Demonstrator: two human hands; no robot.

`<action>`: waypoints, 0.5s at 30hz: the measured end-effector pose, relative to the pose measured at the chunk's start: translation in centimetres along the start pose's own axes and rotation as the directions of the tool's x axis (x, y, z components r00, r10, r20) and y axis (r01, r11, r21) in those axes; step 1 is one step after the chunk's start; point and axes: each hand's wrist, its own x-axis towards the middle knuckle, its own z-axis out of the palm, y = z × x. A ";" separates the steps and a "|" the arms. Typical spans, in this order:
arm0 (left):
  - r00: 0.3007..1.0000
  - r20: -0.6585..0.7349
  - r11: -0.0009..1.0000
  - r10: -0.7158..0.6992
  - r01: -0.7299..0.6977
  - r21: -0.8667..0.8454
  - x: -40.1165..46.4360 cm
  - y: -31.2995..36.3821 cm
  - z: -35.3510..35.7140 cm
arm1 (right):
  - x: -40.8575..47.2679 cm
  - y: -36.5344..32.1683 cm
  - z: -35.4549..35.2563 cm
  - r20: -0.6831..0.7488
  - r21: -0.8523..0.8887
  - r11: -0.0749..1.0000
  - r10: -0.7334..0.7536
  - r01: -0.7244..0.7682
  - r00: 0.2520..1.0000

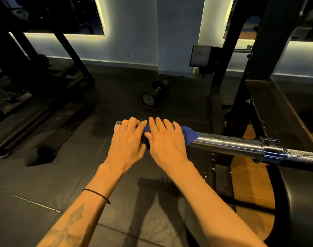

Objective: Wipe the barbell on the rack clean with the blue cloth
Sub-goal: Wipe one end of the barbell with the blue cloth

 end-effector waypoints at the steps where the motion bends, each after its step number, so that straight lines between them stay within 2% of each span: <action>1: 1.000 0.011 1.000 0.016 -0.016 -0.026 0.0 -0.2 -0.2 | 0.1 0.0 0.0 -0.002 0.001 1.000 -0.014 0.014 1.000; 4: 0.999 0.025 0.993 0.042 -0.039 -0.108 -0.5 -0.9 -0.3 | -0.8 1.3 0.0 -0.057 0.009 1.000 -0.005 0.005 0.998; 8: 1.000 0.008 0.985 0.027 -0.025 -0.170 -0.6 -1.0 0.1 | -3.1 4.4 -0.4 -0.241 0.130 0.983 0.158 -0.129 0.958; 11: 1.000 0.015 0.985 0.027 -0.024 -0.169 0.2 -1.0 0.0 | -4.6 5.9 -0.5 -0.209 0.075 0.977 0.212 -0.201 0.955; 15: 0.998 -0.063 0.982 -0.025 0.013 -0.187 0.0 0.0 0.1 | -4.5 4.9 -0.4 -0.204 0.015 0.983 0.184 -0.185 0.962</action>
